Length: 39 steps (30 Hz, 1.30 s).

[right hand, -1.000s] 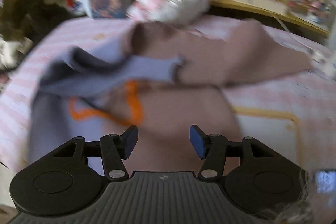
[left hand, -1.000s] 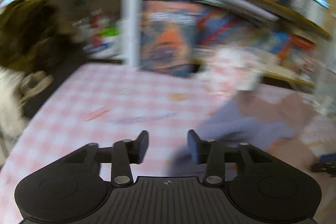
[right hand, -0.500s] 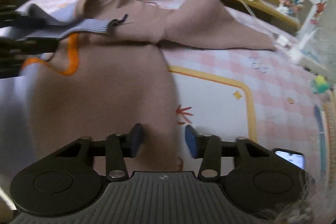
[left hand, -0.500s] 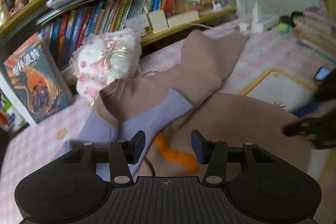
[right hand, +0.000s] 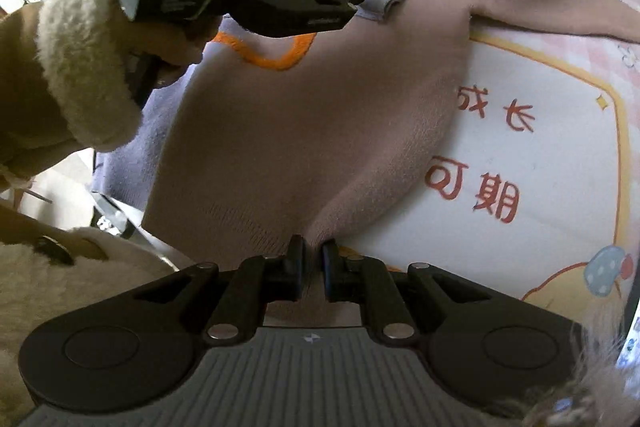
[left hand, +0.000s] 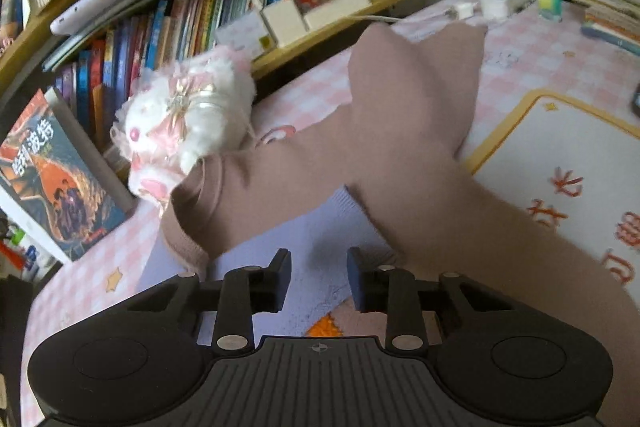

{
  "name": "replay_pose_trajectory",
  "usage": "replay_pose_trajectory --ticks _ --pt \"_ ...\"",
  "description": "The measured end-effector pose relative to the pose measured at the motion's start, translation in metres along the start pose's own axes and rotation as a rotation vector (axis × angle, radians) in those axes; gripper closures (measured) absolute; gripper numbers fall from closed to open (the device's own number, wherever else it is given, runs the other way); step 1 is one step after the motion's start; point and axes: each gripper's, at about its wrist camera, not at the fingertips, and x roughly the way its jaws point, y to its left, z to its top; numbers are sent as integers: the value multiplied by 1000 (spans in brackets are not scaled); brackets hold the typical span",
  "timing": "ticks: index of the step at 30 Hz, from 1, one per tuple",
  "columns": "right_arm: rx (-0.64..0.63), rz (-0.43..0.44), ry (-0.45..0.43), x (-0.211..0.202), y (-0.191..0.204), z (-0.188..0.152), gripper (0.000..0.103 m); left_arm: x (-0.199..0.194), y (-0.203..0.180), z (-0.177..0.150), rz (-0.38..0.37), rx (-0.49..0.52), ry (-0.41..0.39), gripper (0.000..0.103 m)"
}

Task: Fold clothes
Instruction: 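Lift and shake the sweater open with both grippers, spreading it over the table, then lay the sweater flat and pull its hem toward both grippers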

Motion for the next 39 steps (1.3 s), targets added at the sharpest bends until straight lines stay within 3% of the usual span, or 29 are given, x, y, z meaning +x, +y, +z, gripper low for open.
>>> replay_pose_trajectory --ticks 5,9,12,13,26,39 --pt "2 5 9 -1 9 -2 94 -4 -17 -3 -78 55 -14 66" --pt "9 -6 19 -1 26 0 94 1 -29 -11 -60 131 -32 66" --pt "56 -41 5 -4 33 -3 94 2 -20 -15 -64 119 -37 97" --pt "74 -52 0 -5 34 -4 94 3 -15 -17 -68 108 -35 97" --pt "168 -161 -19 1 48 0 94 -104 253 -138 337 -591 -61 98" --pt "165 -169 3 10 55 -10 94 -108 263 -181 321 -578 18 89"
